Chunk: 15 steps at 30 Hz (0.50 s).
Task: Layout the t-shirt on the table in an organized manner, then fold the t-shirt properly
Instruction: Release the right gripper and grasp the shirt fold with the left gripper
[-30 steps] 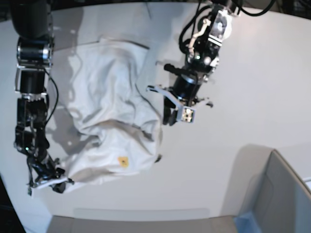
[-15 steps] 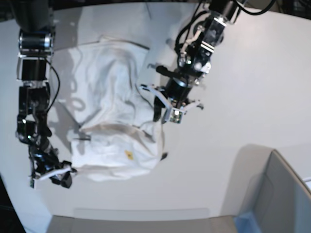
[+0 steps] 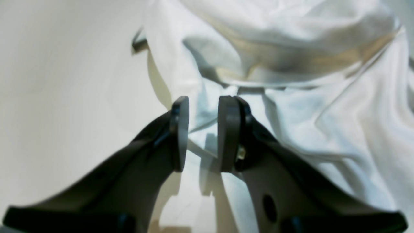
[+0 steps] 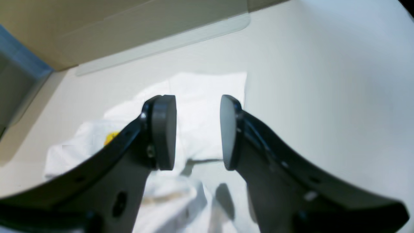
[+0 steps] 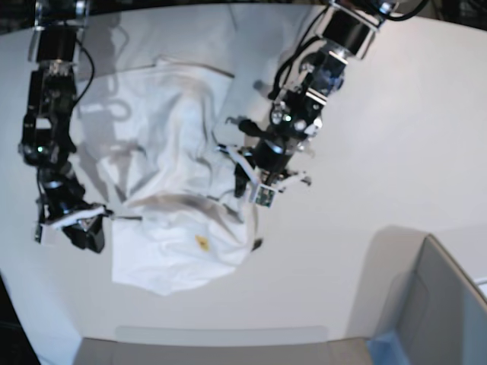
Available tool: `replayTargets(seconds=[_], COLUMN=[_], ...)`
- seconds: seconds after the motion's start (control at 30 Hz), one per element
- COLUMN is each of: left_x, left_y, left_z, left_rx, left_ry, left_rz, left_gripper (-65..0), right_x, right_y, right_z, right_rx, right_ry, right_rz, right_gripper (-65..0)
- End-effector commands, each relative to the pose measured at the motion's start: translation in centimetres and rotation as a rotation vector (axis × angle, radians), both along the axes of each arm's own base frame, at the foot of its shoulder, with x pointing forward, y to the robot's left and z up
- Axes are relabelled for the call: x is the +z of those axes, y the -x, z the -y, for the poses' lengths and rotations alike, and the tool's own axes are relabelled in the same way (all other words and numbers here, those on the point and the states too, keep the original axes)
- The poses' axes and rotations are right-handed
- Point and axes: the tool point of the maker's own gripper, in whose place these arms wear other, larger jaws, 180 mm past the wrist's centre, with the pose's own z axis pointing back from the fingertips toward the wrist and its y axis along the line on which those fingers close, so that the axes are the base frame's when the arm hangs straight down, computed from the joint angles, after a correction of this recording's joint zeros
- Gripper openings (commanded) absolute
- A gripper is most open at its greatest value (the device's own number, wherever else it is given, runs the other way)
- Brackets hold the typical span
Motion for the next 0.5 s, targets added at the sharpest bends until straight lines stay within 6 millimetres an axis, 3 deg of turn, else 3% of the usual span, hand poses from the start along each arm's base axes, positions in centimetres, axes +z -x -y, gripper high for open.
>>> replayTargets(seconds=[0.0, 0.23, 0.47], left_x=[1.6, 1.5, 1.4], left_y=[-1.1, -1.2, -1.2], left_z=[0.0, -0.1, 0.1], left_rx=[0.007, 0.008, 0.005], left_ry=[0.008, 0.006, 0.007], left_rz=[0.060, 0.059, 0.059], left_gripper=[-46.7, -46.0, -42.5], right_x=[2.1, 1.1, 0.9], right_y=[0.0, 3.1, 5.1], right_z=[0.7, 2.0, 2.0], right_rx=[-0.010, -0.043, -0.045], right_ry=[0.015, 0.030, 0.045], right_rz=[0.067, 0.045, 0.036], right_gripper=[-42.1, -42.1, -42.1])
